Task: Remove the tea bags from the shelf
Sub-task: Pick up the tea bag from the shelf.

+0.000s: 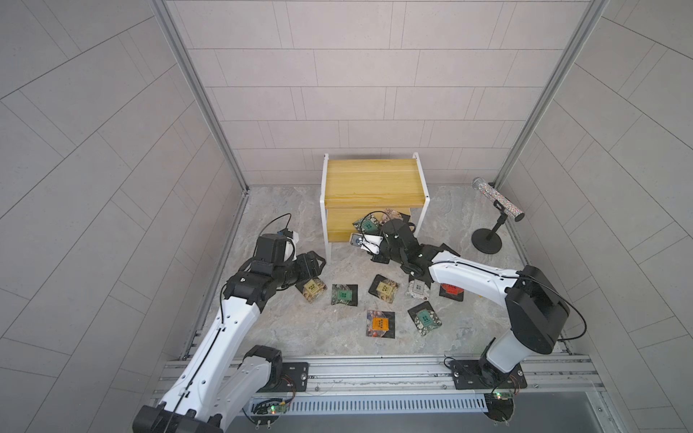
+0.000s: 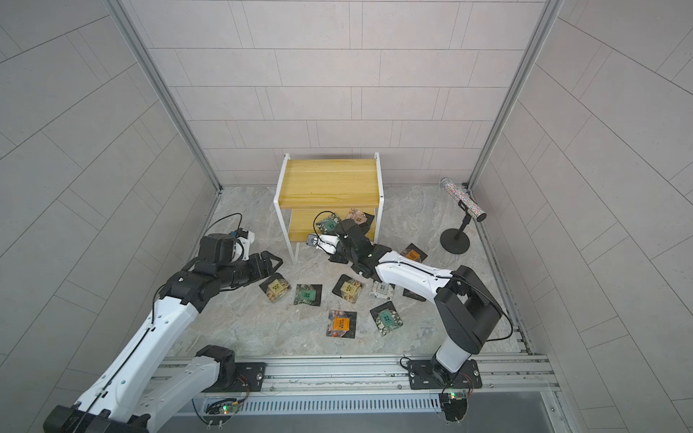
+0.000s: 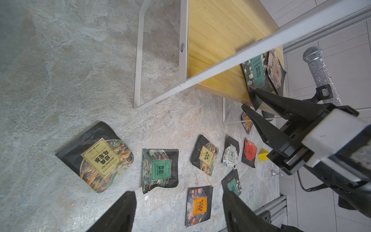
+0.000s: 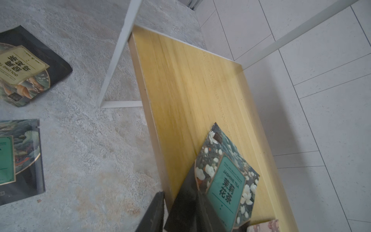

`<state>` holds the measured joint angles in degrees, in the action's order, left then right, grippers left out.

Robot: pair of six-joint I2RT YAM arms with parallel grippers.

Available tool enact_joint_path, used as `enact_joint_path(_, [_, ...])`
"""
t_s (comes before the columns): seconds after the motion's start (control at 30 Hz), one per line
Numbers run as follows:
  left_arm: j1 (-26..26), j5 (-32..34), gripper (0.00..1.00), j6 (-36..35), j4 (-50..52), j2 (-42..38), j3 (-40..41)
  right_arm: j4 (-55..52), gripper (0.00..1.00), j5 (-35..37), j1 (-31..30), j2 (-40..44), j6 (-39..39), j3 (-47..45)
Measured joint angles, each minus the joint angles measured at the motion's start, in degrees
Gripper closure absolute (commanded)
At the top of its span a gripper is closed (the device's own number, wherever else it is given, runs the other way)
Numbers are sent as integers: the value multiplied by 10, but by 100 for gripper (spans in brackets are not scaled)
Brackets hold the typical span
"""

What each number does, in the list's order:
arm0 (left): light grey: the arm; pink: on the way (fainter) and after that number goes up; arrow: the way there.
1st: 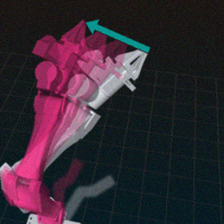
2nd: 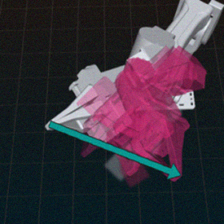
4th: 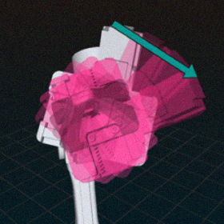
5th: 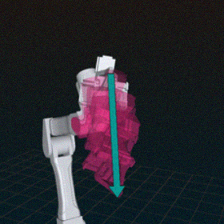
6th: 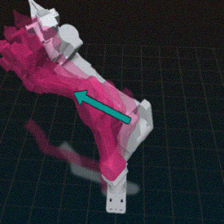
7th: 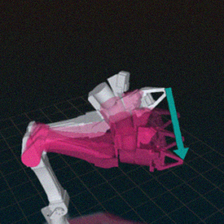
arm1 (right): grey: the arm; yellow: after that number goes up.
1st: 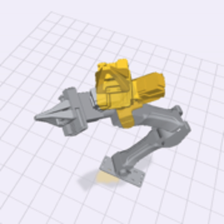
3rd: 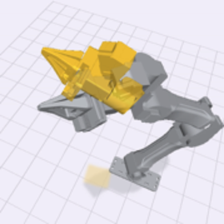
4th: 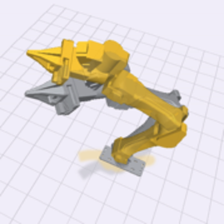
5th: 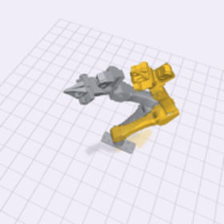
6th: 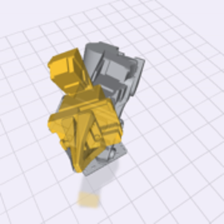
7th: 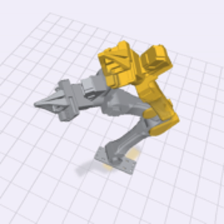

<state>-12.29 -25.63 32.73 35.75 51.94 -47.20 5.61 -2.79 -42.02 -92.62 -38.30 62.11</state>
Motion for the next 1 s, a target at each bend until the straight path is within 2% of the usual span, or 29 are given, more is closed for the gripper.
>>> enact_joint_path(0.33, [0,1,24,4,-3,0,6,-12,91,4,-16,34,10,-23])
enact_joint_path(0.57, [0,1,24,9,-5,0,6,-10,99,10,-24,67,12,-40])
enact_joint_path(1.0, [0,0,24,24,-8,-9,5,17,100,25,-42,115,10,-53])
